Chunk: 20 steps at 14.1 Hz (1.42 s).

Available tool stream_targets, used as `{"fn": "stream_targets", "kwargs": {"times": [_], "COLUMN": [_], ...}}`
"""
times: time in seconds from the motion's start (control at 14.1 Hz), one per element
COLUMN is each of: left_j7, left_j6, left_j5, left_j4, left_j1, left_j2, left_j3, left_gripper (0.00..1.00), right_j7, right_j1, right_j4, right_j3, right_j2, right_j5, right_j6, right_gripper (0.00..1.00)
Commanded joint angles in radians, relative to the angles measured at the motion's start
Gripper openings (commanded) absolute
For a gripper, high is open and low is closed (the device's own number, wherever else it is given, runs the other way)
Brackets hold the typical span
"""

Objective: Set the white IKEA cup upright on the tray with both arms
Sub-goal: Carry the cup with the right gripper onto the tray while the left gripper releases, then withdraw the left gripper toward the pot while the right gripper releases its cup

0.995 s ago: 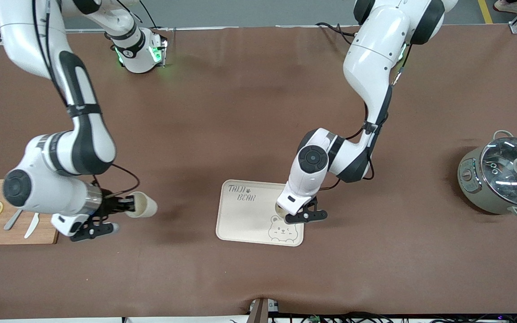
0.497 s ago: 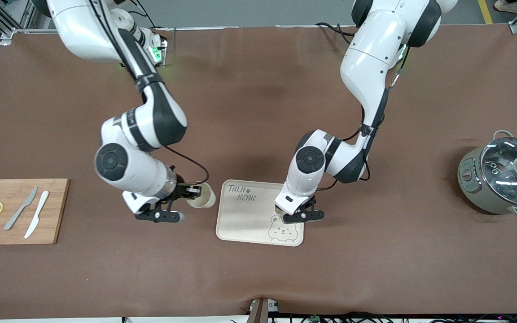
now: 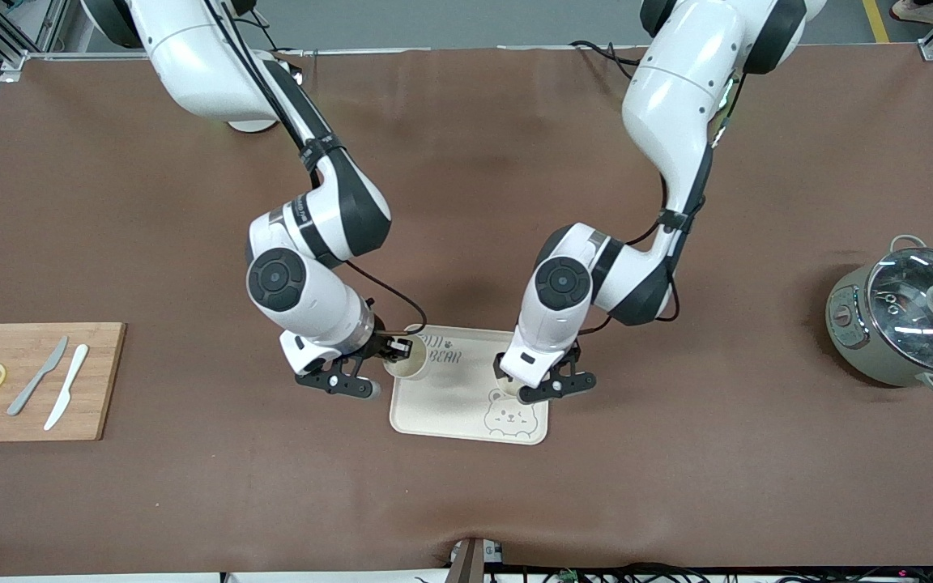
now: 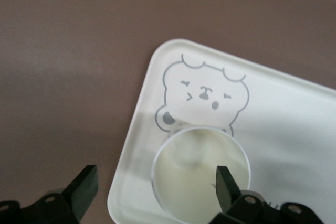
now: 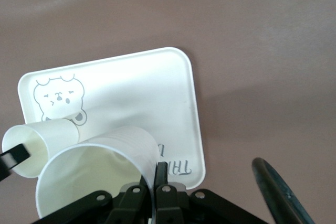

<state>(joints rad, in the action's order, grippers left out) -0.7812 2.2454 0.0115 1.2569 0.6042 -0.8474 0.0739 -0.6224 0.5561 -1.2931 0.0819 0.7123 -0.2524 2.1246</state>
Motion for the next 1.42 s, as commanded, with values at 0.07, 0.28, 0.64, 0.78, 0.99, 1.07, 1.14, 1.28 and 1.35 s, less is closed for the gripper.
{"fn": "stream_targets", "kwargs": {"times": [0.07,0.28,0.64,0.78,0.99,1.07,1.14,1.28,1.35], "left_j7": [0.106,0.296,0.521,0.562,0.709,0.747,0.761,0.754,0.749], "left_j6": [-0.099,-0.196,-0.198,-0.210,-0.360,-0.387,-0.395,-0.397,-0.397], "left_j5": [0.001,0.004,-0.002,-0.002,0.002,0.004,0.005,0.013,0.033], "left_j4": [0.007,0.009,0.012,0.012,0.013,0.013,0.013,0.013,0.013], "left_j1": [-0.064,-0.182,-0.270,-0.300,-0.336,-0.337,-0.337,-0.337,-0.337], "left_j2": [0.074,0.149,0.180,0.197,0.211,0.223,0.234,0.243,0.243], "left_j3": [0.006,0.000,0.041,0.038,0.035,0.037,0.037,0.038,0.043], "left_gripper": [1.00,1.00,1.00,1.00,1.00,1.00,1.00,1.00,1.00], "right_j7": [-0.063,-0.068,-0.071,-0.072,-0.079,-0.079,-0.080,-0.080,-0.080], "right_j1": [0.030,0.033,0.038,0.053,0.058,0.058,0.061,0.065,0.067], "right_j4": [0.037,0.037,0.034,0.031,0.031,0.031,0.031,0.029,0.028], "right_j3": [0.016,0.016,0.015,0.015,0.015,0.015,0.015,0.015,0.015], "right_j2": [0.042,0.061,0.093,0.111,0.134,0.139,0.142,0.154,0.157], "right_j5": [0.047,0.102,0.108,0.108,0.108,0.108,0.108,0.110,0.110], "right_j6": [0.031,0.032,0.063,0.093,0.126,0.127,0.129,0.143,0.159], "right_gripper": [0.00,0.00,0.00,0.00,0.00,0.00,0.00,0.00,0.00]}}
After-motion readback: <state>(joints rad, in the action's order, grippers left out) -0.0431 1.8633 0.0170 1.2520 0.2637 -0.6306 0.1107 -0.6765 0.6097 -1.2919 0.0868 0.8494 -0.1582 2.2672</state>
